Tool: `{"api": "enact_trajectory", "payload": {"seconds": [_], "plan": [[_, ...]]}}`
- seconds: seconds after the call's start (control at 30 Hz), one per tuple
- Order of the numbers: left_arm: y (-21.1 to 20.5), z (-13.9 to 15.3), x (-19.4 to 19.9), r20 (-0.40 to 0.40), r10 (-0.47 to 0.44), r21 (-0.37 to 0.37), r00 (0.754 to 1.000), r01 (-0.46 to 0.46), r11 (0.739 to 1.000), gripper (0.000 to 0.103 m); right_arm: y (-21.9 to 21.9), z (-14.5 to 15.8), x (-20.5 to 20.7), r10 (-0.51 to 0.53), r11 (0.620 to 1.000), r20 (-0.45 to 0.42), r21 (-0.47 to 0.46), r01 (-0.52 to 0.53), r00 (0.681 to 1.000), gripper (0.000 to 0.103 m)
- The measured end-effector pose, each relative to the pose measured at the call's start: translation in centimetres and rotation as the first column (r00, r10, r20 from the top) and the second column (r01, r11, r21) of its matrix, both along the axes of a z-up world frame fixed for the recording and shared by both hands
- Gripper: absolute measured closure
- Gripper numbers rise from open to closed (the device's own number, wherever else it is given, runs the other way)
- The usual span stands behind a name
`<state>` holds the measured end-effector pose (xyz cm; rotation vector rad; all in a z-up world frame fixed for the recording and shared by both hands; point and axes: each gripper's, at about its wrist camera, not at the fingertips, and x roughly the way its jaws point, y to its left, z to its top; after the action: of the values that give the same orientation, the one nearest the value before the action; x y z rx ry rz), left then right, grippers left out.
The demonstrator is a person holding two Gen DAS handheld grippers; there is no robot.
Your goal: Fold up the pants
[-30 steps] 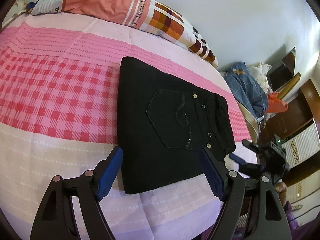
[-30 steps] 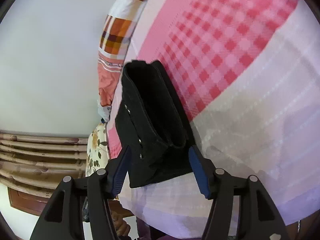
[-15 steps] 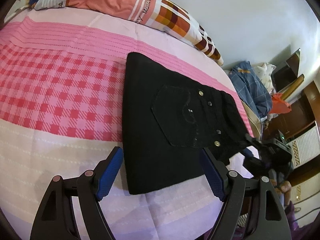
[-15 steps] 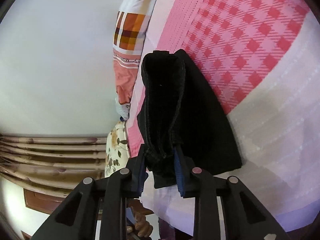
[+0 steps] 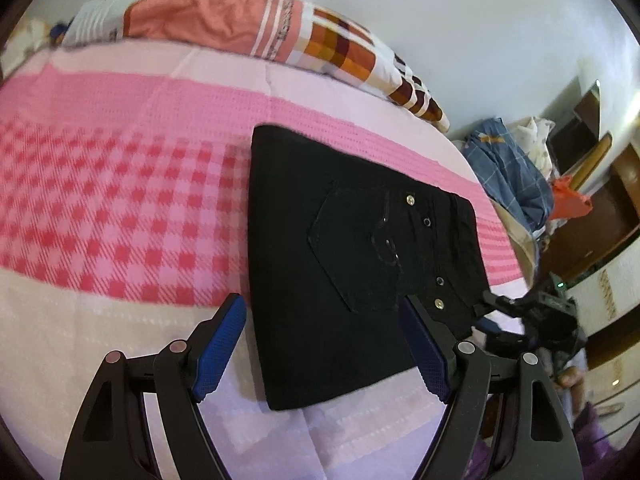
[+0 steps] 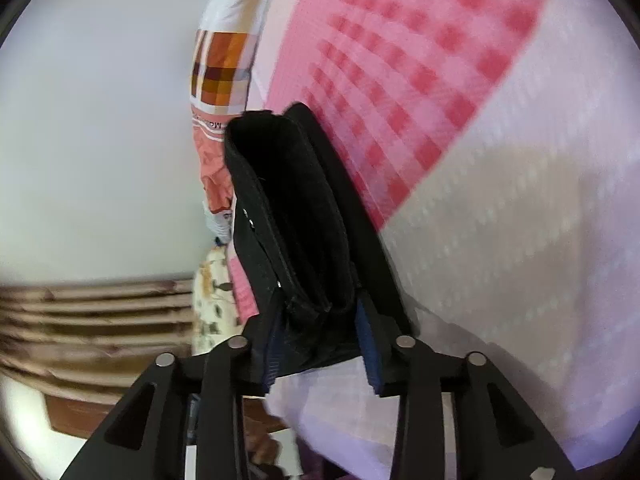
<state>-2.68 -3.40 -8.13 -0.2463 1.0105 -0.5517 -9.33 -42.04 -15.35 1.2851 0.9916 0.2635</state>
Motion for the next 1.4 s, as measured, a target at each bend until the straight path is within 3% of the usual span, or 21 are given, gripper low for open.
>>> {"api": "enact_trajectory", "payload": {"seconds": [0.07, 0.13, 0.2, 0.27, 0.33, 0.43, 0.5, 0.63, 0.9, 1.4], "plan": [[-0.3, 0.5, 0.0, 0.044, -0.002, 0.028, 0.999, 0.001, 1.000, 0.024, 0.3, 1.8, 0.2, 0.021, 0.989, 0.029, -0.145, -0.016, 0.999, 0.064], [-0.7, 1.1, 0.1, 0.100, -0.001, 0.068, 0.995, -0.006, 0.998, 0.024, 1.2, 4.6, 0.5, 0.052, 0.947, 0.092, -0.319, -0.020, 0.994, 0.062], [-1.1, 1.5, 0.0, 0.159, 0.008, 0.107, 0.987, -0.025, 0.994, 0.024, 3.3, 7.6, 0.9, 0.122, 0.877, 0.153, -0.480, -0.034, 0.981, 0.057], [-1.3, 1.8, 0.0, 0.204, 0.016, 0.129, 0.979, -0.043, 0.991, 0.024, 5.7, 9.9, 1.1, 0.180, 0.785, 0.190, -0.619, -0.025, 0.965, 0.044], [-1.5, 2.0, 0.1, 0.236, 0.033, 0.146, 0.971, -0.069, 0.987, 0.022, 7.4, 10.7, 1.4, 0.213, 0.742, 0.206, -0.670, -0.021, 0.955, 0.042], [-1.5, 2.4, 0.0, 0.298, 0.072, 0.173, 0.952, -0.128, 0.977, 0.017, 9.0, 10.8, 1.9, 0.231, 0.724, 0.202, -0.690, -0.029, 0.952, 0.039], [-1.4, 2.7, -0.3, 0.339, 0.102, 0.197, 0.935, -0.177, 0.964, 0.007, 9.6, 10.4, 2.0, 0.230, 0.717, 0.187, -0.696, -0.037, 0.955, 0.039], [-1.2, 3.2, -0.6, 0.390, 0.133, 0.218, 0.911, -0.232, 0.948, 0.005, 10.5, 9.8, 1.7, 0.242, 0.718, 0.173, -0.694, -0.056, 0.955, 0.035], [-1.4, 2.9, -0.6, 0.371, 0.150, 0.298, 0.917, -0.270, 0.916, 0.003, 10.9, 9.5, 1.4, 0.238, 0.734, 0.172, -0.676, -0.061, 0.956, 0.025], [-1.8, 3.1, -1.5, 0.385, 0.154, 0.310, 0.910, -0.285, 0.907, 0.003, 10.2, 9.6, 0.7, 0.215, 0.760, 0.180, -0.649, -0.048, 0.960, 0.019]]}}
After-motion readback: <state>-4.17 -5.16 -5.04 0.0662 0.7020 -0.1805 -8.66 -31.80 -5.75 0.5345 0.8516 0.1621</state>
